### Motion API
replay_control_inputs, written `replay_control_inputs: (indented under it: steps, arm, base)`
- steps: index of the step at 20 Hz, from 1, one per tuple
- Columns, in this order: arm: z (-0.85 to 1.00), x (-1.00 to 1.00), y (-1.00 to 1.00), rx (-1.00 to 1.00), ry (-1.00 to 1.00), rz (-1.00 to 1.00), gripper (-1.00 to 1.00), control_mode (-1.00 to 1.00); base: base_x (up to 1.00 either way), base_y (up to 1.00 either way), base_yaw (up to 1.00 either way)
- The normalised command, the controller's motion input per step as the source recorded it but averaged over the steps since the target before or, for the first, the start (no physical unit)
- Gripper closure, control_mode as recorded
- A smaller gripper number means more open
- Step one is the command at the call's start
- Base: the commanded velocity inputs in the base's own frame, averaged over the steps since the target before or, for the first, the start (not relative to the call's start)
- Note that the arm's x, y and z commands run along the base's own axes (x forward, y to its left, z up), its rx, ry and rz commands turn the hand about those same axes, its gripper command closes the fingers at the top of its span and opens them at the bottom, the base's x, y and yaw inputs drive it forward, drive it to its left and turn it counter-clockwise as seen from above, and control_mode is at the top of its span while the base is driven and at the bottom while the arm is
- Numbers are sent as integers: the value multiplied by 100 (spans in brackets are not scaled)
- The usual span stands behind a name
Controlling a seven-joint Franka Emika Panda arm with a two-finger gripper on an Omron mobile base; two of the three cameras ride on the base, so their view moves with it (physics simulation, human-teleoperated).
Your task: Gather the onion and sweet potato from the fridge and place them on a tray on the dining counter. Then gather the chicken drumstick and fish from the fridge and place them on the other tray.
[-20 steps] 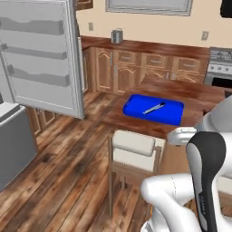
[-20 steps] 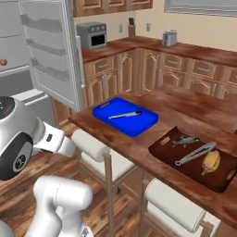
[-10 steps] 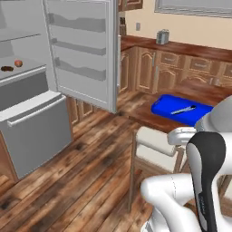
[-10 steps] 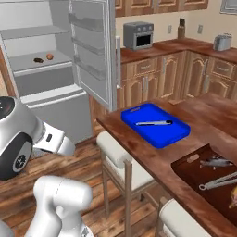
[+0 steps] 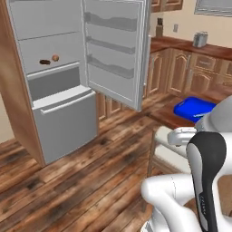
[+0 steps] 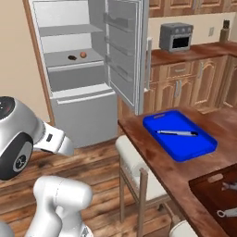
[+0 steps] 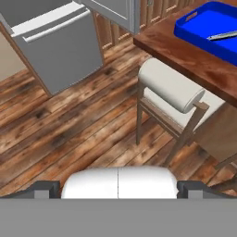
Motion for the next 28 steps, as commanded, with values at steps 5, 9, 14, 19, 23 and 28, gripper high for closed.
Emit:
replay_control_inputs:
  steps: [5, 9, 14, 19, 23, 28]
  arm:
    - [0, 0, 0, 0, 0, 0, -100, 100]
    - [0, 0, 0, 0, 0, 0, -100, 100]
    - [0, 0, 0, 0, 0, 0, -100, 100]
    - [0, 0, 0, 0, 0, 0, -100, 100]
    - [0, 0, 0, 0, 0, 0, -100, 100]
    - [0, 0, 0, 0, 0, 0, -100, 100]
  base:
    - [20, 0, 30]
    - [30, 2, 27]
    - [40, 5, 24]
    - [57, 2, 21]
    - [60, 1, 19]
    - [53, 0, 16]
